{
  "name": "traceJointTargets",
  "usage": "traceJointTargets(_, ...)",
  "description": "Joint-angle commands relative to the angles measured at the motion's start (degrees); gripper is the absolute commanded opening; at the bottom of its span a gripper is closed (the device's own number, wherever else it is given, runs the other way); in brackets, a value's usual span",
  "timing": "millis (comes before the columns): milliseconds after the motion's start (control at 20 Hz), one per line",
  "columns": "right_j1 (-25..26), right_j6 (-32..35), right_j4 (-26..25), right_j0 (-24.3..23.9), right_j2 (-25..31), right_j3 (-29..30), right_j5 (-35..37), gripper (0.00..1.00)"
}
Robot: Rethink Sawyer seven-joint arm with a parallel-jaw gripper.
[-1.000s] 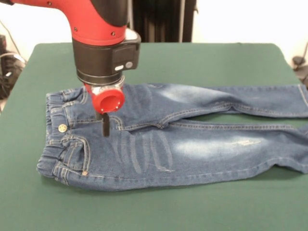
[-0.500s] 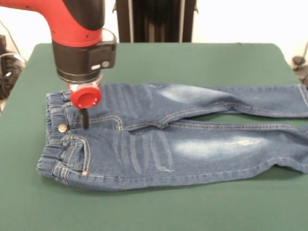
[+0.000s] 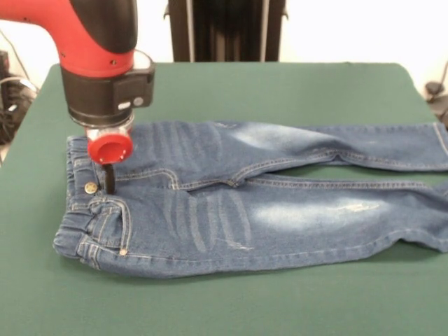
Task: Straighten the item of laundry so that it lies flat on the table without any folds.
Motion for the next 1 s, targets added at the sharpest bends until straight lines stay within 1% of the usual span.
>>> traceJointTargets(50, 9.0, -24.3, -2.9, 2.2, 8.1, -3.6, 6.3, 1.00)
traceJointTargets(300, 9.8, -22.5, -3.1, 4.0, 7.9, -4.8, 6.8, 1.00)
traceJointTargets(450, 10.8, -22.5, -3.5, 4.9, 7.8, -6.7, 7.0, 1.00)
traceJointTargets(600, 10.9, -23.7, -4.0, 4.6, 7.9, -8.0, 7.3, 1.00)
traceJointTargets(750, 10.9, -28.5, -4.2, 2.6, 9.5, -10.1, 8.3, 1.00)
traceJointTargets(800, 10.6, -29.2, -4.5, 2.2, 9.6, -10.5, 8.6, 1.00)
traceJointTargets(1000, 9.2, -35.2, -4.6, 0.1, 10.4, -12.7, 12.3, 1.00)
